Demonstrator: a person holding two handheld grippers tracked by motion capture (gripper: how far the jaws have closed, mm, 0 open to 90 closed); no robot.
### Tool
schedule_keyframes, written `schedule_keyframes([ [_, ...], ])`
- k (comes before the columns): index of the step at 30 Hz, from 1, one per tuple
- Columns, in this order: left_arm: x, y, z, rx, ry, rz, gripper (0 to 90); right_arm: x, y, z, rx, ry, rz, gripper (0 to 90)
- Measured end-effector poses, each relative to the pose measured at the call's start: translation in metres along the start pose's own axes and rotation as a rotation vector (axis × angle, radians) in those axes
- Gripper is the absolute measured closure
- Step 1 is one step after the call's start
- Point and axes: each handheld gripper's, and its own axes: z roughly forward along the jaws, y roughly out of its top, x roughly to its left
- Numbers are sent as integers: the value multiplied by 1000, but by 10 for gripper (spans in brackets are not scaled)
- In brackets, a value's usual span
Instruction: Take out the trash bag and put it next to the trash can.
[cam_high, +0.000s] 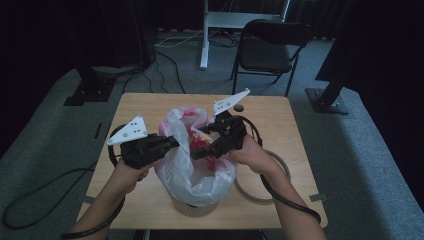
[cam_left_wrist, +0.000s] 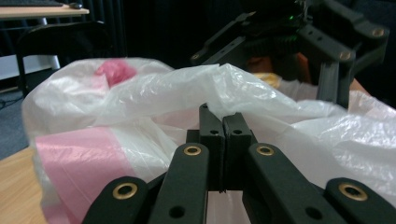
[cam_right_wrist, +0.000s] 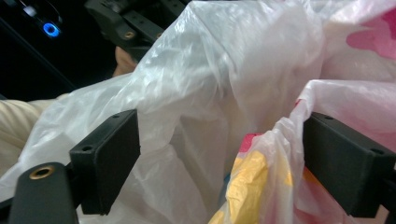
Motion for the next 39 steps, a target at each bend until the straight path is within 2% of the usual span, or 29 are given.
schedule_keyframes([
  [6, -10, 12, 7, -22, -12, 22, 891, 8, 7, 6, 21, 13, -41, 130],
  [7, -10, 13, 8, -25, -17, 23, 891, 9, 8, 8, 34, 13, -47, 161],
  [10, -11, 14, 10, -30, -20, 21, 891, 11, 9, 13, 71, 1, -74, 373],
  [11, -11, 14, 11, -31, -20, 17, 887, 11, 9, 14, 80, -7, -77, 523],
  [12, -10, 14, 11, -29, -16, 5, 857, 11, 8, 14, 86, -13, -78, 613],
  [14, -8, 12, 12, -17, -2, 0, 746, 10, 8, 14, 83, -34, -84, 756],
  [16, -4, 11, 10, -15, 21, -32, 608, 10, 7, 13, 81, -40, -101, 850],
  [19, 2, 9, 5, -10, 44, -62, 450, 11, 5, 10, 74, -86, -112, 881],
  [27, 3, 3, -17, 7, 80, -71, 289, 8, 4, 0, 30, -100, -100, 887],
  [33, 7, -10, -38, 2, 116, -99, 243, 7, 4, -3, 13, -105, -95, 888],
  [35, 8, -16, -45, 17, 130, -107, 200, 6, 4, -4, 5, -97, -94, 888],
  [39, 11, -32, -61, 38, 155, -128, 188, 6, 5, -5, -2, -90, -93, 889],
])
